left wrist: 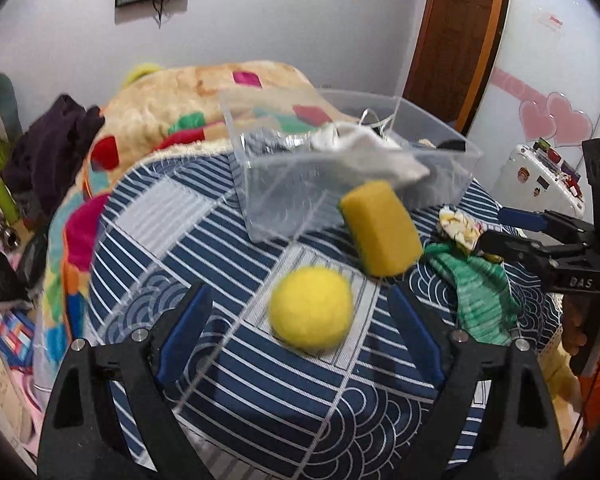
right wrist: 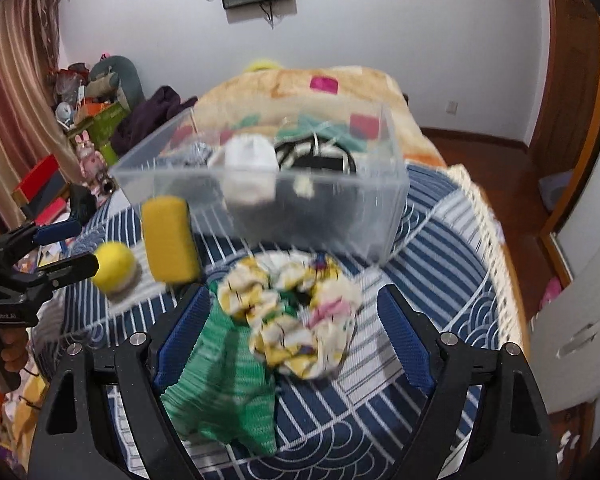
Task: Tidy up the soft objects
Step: 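Place the yellow ball with the left tool while the right tool places the scrunchie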
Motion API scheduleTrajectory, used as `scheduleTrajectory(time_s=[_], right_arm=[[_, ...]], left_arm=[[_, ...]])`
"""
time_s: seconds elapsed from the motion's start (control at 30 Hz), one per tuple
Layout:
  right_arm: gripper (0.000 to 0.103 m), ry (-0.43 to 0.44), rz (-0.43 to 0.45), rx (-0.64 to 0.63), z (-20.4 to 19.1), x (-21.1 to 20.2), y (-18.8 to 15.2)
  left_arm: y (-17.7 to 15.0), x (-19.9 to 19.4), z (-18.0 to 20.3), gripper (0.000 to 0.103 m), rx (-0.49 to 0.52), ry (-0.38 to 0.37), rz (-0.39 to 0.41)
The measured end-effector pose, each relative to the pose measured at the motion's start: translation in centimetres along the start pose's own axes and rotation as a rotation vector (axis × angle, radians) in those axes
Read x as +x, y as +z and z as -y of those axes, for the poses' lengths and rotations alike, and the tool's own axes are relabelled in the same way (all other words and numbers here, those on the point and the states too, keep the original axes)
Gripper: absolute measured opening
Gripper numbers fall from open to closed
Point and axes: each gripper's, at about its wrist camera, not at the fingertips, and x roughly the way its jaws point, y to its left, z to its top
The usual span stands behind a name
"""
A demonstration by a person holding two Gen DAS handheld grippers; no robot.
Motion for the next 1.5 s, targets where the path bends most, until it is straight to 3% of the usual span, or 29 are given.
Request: scheduleTrajectory(time_s=[0.1, 0.3, 0.37, 0.47, 0.67, 1.17, 1.5], right_arm=[[0.074, -0.009, -0.004, 0.031, 0.6, 0.4, -0.5], [0.057, 0.018, -0.059, 0.055, 1.3, 1.2, -1.6], [0.045, 0.028, -0.066, 0.062, 1.3, 1.4, -1.8], [0.033, 0.04, -0.053, 0.08, 1.5, 1.0, -1.9], [0.023, 0.044, -0.004, 0.091, 1.8, -0.3, -1.5], [0.022, -0.021, 0.216, 0.015, 0.1, -5.7, 1.6], [0.022, -0.007, 0.296, 0.014, -0.7, -5.4, 4.6]], left_arm=[[-0.5, 0.6, 0.1, 0.085, -0.012, -0.002, -0.013], [-1.1, 1.6, 0.3, 0.062, -0.016, -0.003, -0.042], [-1.1, 1.7, 0.2, 0.051, -0.018, -0.006, -0.043], [-1.1, 1.6, 0.3, 0.046, -0.02, -0.027, -0.038], [-0.7, 0.3, 0.3, 0.045, -0.012, -0.023, 0.005], [4.4, -4.5, 0.7, 0.045, 0.029, 0.004, 0.206], [8.0, -2.9, 2.0, 0.045, 0.043, -0.012, 0.24]])
